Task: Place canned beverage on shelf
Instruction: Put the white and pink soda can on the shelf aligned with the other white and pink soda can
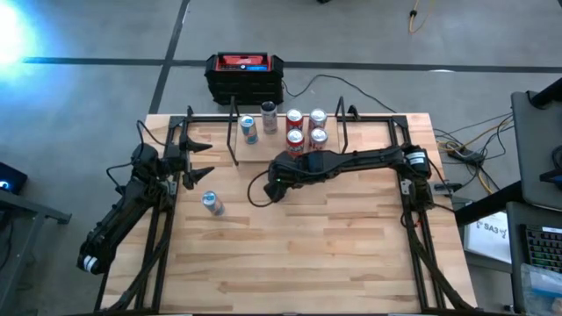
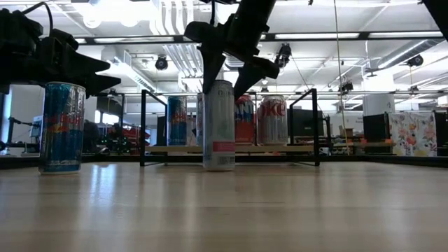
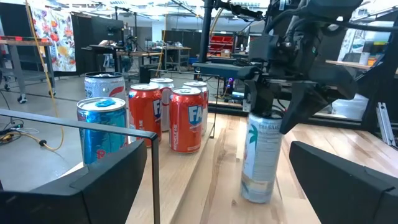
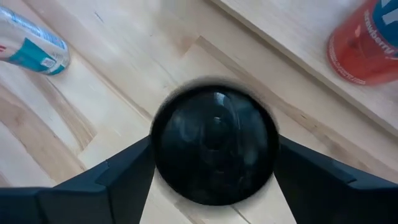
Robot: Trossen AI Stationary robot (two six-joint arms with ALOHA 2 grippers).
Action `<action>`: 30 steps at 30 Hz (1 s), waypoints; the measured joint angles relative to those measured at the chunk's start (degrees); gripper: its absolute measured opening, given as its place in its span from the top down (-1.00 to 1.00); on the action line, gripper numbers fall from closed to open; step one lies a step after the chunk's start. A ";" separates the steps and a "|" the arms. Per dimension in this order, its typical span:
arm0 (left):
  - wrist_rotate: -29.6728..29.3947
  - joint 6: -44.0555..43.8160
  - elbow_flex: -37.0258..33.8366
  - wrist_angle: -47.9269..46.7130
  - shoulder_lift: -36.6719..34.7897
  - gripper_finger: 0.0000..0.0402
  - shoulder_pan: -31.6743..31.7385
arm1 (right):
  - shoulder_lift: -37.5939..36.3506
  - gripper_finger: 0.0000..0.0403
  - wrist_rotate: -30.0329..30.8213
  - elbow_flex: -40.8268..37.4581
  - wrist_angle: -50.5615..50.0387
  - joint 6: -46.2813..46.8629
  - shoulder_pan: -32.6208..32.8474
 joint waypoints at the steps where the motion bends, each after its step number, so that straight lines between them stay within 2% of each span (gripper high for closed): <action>1: 0.02 0.00 0.00 -0.02 -0.02 -0.89 0.00 | -0.02 -0.48 0.05 0.00 0.10 -0.01 0.00; 15: 0.02 0.00 0.01 -0.02 -0.02 -0.89 0.00 | -0.09 -0.90 -0.53 0.00 -0.18 -4.92 0.17; 30: 0.00 0.00 0.00 -0.02 -0.02 -0.89 0.00 | -0.32 -0.99 -1.05 0.07 -2.82 20.34 0.42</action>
